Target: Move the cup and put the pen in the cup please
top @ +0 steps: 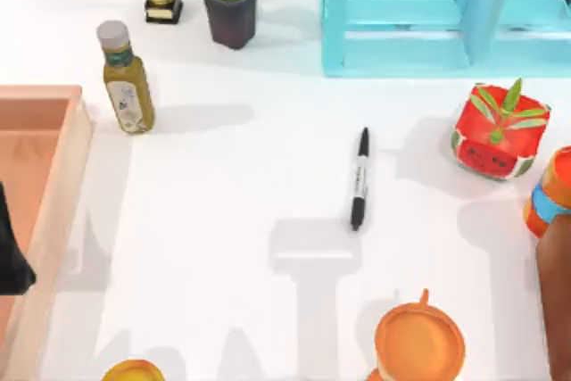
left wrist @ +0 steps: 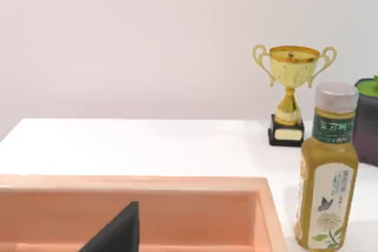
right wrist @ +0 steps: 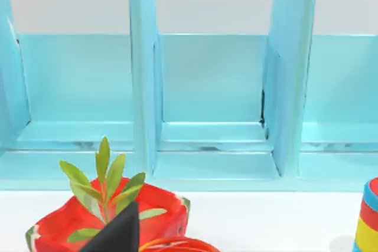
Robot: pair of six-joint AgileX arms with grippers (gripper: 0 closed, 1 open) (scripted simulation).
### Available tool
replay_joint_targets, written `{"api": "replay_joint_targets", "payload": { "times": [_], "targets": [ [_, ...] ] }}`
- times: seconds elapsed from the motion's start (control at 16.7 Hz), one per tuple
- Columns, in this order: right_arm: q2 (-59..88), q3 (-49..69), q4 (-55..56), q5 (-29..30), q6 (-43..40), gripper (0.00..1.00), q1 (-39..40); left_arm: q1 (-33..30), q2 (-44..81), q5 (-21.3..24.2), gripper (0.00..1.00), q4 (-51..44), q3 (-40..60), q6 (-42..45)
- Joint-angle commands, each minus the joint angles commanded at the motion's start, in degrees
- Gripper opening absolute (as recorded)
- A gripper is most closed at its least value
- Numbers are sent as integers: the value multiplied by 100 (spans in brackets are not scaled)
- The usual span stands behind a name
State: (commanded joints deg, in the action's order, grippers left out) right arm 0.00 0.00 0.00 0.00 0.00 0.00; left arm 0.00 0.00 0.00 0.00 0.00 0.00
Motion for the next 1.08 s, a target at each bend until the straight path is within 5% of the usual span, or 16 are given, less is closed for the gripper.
{"api": "replay_joint_targets", "payload": {
  "times": [0.48,1.08],
  "targets": [
    [0,0,0,0,0,100,0,199,1255,-30,100,-1060,1245,200],
    [0,0,0,0,0,100,0,768,6804,-4,100,-4943,5538,847]
  ]
}}
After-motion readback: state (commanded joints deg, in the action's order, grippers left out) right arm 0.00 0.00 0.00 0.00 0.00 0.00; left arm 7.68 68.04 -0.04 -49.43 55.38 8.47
